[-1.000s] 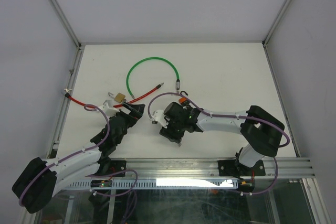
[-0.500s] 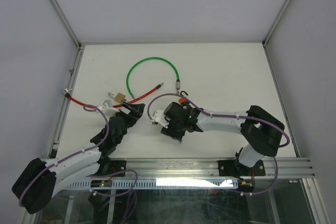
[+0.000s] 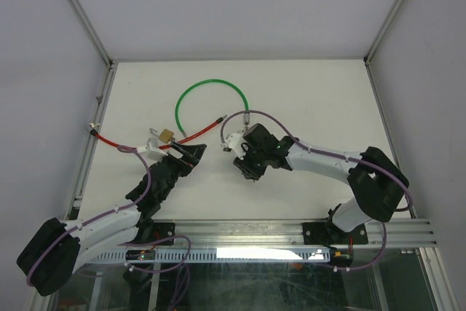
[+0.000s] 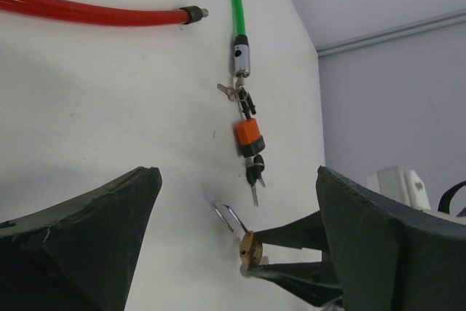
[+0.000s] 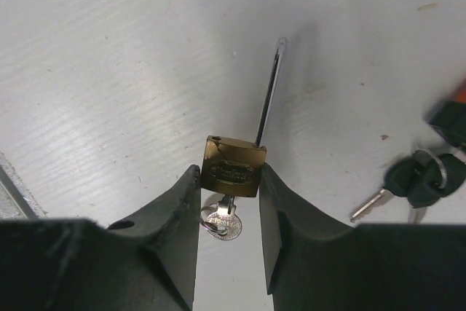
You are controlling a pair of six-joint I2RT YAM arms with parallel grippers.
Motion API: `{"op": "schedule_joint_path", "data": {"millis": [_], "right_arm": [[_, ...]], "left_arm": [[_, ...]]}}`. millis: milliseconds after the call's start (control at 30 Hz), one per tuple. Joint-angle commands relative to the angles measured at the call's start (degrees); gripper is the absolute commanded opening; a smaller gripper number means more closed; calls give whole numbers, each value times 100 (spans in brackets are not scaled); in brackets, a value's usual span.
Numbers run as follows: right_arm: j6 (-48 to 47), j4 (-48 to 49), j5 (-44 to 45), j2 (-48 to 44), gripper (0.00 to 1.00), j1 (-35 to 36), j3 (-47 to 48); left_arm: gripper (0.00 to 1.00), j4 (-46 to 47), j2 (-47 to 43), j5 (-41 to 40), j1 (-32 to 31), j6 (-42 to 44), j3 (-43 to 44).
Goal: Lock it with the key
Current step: Pick up the lock from the center of the board, then adjust the lock.
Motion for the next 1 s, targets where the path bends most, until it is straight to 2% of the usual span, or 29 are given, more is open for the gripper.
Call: {"op": "schedule_joint_path", "data": {"millis": [0, 200, 367, 633, 967], "right_arm": [[94, 202, -608, -660, 6, -353, 154], [210, 340, -1009, -1177, 4, -859, 62], [342, 472, -1338, -1542, 4, -1184, -22], [412, 644, -1573, -1854, 4, -1386, -162], [382, 655, -1661, -1807, 4, -1390, -191]], "left_arm": [[95, 1163, 46, 661, 35, -88, -155], [94, 2310, 523, 1478, 31, -431, -207], [87, 3427, 1342, 1917, -173, -675, -60], [69, 4151, 2761, 1882, -807, -772, 615], [56, 4987, 4196, 1996, -1109, -1042, 1228]]}}
